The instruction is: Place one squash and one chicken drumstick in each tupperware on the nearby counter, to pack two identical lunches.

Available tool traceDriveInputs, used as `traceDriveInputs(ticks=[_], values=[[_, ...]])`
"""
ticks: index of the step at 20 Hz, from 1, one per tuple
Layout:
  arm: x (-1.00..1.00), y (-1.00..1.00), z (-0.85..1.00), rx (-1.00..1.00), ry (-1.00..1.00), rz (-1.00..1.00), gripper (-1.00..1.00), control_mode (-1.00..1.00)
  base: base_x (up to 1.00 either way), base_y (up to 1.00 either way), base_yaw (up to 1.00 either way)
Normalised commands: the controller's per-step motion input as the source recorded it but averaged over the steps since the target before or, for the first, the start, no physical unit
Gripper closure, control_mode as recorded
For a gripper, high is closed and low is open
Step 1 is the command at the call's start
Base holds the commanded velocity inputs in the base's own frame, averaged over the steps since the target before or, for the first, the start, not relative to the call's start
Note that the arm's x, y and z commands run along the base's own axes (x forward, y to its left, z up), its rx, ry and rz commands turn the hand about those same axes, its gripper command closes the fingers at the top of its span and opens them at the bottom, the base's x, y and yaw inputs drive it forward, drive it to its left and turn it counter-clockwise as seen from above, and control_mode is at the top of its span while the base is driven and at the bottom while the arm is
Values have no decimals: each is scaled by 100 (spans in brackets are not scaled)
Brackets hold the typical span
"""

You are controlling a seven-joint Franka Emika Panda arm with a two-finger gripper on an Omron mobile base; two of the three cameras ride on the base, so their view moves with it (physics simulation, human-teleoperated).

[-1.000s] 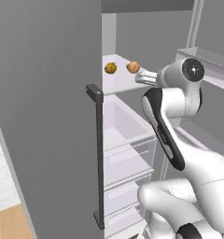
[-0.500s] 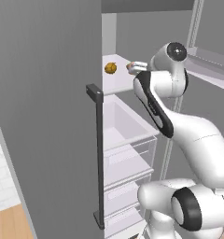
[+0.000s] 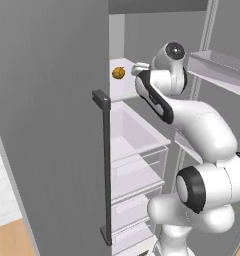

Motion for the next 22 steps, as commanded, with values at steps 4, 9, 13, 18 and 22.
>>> traceDriveInputs(ticks=[4,9,13,18,22], values=[[65,0,-9,-1,5,0,-100,-100,0,0,0],[61,0,-20,-3,2,0,-100,-100,0,0,0],[60,0,-23,-4,0,0,-100,-100,0,0,0],[60,0,-20,-4,0,0,-100,-100,0,0,0],[55,0,-12,-3,0,0,-100,-100,0,0,0]])
